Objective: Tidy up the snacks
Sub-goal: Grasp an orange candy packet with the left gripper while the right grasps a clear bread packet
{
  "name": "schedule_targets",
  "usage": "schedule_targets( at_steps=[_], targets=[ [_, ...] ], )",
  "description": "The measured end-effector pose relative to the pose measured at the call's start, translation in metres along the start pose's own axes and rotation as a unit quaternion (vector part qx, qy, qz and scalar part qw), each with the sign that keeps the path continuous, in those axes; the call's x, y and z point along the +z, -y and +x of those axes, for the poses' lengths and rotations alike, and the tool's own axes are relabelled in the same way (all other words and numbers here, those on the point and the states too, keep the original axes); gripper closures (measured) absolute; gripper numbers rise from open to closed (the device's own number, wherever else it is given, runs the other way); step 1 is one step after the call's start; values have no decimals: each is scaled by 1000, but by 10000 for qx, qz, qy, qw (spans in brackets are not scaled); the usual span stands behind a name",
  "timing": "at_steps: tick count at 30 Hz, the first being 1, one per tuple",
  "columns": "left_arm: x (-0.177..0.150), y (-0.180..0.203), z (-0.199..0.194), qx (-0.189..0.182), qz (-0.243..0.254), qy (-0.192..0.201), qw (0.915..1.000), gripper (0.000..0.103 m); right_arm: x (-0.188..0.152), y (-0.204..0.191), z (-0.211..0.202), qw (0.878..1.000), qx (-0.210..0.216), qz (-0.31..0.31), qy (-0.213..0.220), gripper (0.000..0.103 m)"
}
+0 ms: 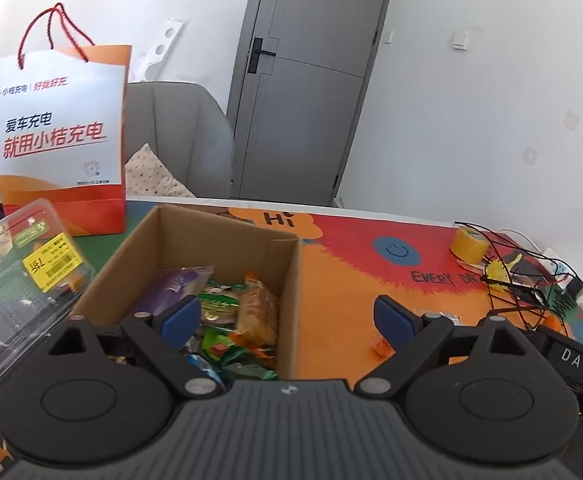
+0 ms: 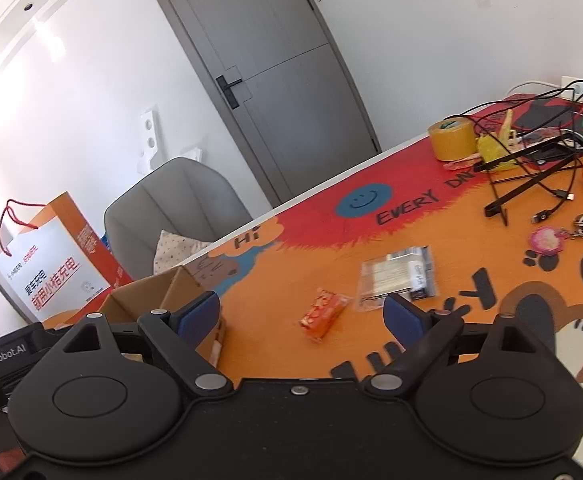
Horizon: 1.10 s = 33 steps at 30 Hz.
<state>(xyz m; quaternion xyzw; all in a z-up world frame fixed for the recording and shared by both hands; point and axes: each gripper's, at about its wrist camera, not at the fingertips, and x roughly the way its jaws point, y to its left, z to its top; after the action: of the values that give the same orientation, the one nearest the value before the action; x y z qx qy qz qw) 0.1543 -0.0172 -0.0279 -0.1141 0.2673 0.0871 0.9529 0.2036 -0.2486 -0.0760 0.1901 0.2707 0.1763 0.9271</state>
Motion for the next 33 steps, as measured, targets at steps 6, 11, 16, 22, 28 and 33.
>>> schedule_targets(
  at_steps=[6, 11, 16, 22, 28, 33],
  targets=[
    [-4, 28, 1, -167, 136, 11, 9998, 11, 2, 29, -3, 9996, -44, 278, 48, 14],
    [-9, 50, 7, -388, 212, 35, 9990, 11, 3, 52, -8, 9991, -187, 382, 34, 14],
    [-19, 72, 26, -523, 364, -117, 9979, 12, 3, 73, -10, 9984, -367, 427, 30, 14],
    [-25, 94, 45, -631, 582, -152, 9962, 16, 6, 93, 2, 9973, -497, 528, -85, 18],
    [-29, 97, 79, -595, 469, -446, 9961, 31, 9, 96, 20, 9974, -407, 546, -221, 22],
    [-32, 93, 105, -523, 414, -647, 9957, 34, 13, 94, 40, 9971, -414, 535, -356, 25]
  ],
)
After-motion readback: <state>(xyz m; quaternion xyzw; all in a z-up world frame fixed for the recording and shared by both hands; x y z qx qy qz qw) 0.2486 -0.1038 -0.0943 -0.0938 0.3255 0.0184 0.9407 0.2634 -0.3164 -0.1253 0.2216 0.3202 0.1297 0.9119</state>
